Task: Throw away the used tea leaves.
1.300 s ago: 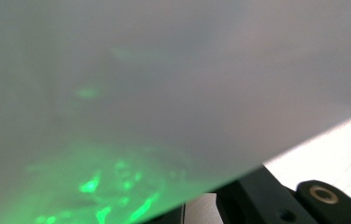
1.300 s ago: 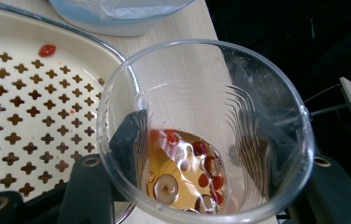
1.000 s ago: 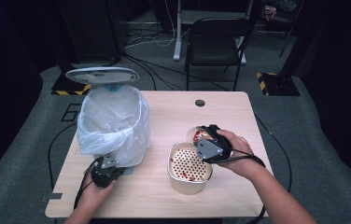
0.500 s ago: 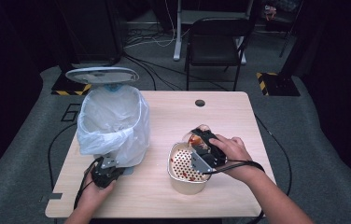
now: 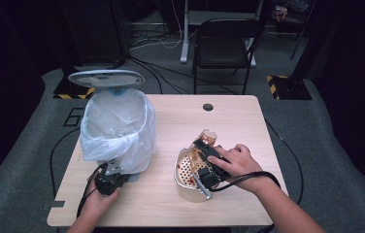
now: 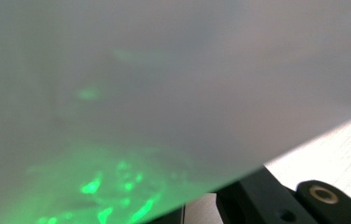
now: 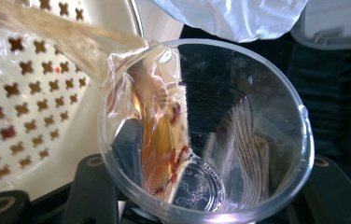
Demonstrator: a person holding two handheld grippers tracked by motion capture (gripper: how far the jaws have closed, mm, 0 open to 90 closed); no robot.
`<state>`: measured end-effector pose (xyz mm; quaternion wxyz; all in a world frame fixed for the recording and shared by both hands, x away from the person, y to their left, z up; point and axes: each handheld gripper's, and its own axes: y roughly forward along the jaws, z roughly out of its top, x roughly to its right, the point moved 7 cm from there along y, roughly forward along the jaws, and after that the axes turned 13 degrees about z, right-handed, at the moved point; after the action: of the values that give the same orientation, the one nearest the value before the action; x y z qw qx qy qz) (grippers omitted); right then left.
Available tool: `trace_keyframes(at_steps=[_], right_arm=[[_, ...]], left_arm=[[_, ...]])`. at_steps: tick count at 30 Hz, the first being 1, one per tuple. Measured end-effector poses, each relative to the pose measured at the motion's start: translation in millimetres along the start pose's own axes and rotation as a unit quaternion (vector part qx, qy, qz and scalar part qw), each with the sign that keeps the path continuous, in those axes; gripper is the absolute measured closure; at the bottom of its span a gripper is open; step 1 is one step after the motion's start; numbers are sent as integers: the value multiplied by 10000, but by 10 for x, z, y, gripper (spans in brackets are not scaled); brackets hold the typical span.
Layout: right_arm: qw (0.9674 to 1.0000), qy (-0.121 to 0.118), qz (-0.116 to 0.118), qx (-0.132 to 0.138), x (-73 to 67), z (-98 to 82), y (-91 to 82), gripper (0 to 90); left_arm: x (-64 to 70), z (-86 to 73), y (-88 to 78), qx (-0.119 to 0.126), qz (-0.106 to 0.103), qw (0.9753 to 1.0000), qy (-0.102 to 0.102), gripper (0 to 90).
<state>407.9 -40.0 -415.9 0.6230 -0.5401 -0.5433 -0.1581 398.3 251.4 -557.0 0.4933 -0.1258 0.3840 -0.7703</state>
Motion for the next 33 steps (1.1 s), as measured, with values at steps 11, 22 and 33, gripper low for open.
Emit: trace_keyframes(at_steps=[11, 22, 33], right_arm=[[9859, -1543, -291, -570, -82, 44, 18, 458], [9830, -1652, -441, -662, -75, 45, -7, 458], [9828, -1655, -425, -698, -98, 29, -16, 459]], left_arm=[[-15, 1, 0, 1, 15, 9999, 100, 900], [-15, 1, -1, 1, 12, 9999, 100, 900], [1, 1, 0, 6, 9, 10000, 7, 900]])
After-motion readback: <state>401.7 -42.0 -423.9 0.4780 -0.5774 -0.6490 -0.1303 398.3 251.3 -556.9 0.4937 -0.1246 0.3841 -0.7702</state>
